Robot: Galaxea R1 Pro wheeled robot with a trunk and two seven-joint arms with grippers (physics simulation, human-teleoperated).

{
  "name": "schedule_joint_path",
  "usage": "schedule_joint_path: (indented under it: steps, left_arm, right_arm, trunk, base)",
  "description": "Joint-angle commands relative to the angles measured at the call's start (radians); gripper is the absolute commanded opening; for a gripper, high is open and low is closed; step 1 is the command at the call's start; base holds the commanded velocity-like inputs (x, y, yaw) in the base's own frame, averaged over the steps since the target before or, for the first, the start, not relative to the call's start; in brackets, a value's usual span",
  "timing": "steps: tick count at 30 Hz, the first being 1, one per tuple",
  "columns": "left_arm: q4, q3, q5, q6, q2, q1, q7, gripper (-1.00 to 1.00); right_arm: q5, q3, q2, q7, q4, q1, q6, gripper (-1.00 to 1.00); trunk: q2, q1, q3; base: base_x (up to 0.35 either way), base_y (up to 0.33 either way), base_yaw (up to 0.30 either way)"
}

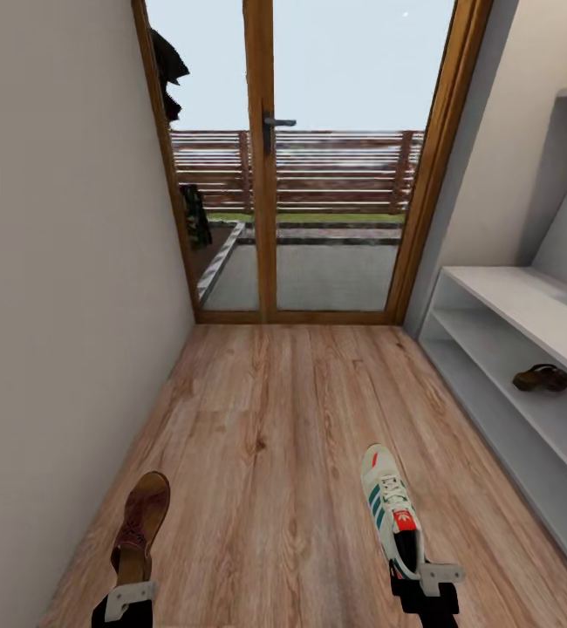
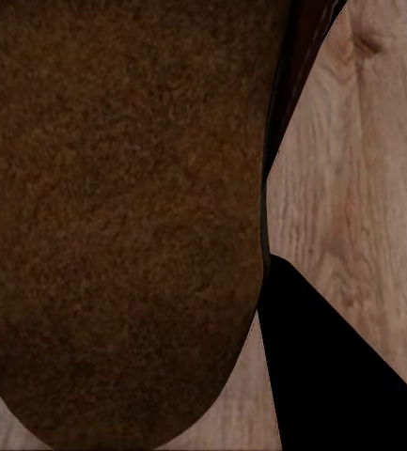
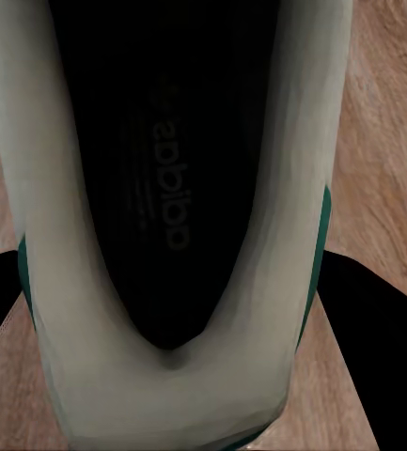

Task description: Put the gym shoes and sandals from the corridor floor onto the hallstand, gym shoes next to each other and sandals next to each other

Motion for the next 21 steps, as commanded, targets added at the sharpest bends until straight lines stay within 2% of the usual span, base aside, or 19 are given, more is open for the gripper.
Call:
schedule_joint_path:
  steps: [1, 21]
  left_arm:
    - [0.001, 0.007, 0.001, -0.002, 0.000, -0.001, -0.011, -1.00]
    - [0.001, 0.007, 0.001, -0.001, 0.000, -0.001, -0.011, -1.00]
  right_arm:
    - [-0.007, 0.009, 0.000, -0.004, 0.000, 0.000, -0.002, -1.00]
    - [-0.010, 0.009, 0.004, -0.003, -0.001, 0.000, -0.002, -1.00]
  trunk:
    - [0.000, 0.000, -0.001]
    - [0.000, 0.000, -0.001]
  base:
    - [0.338, 0.000, 0.000]
    - [0.338, 0.000, 0.000]
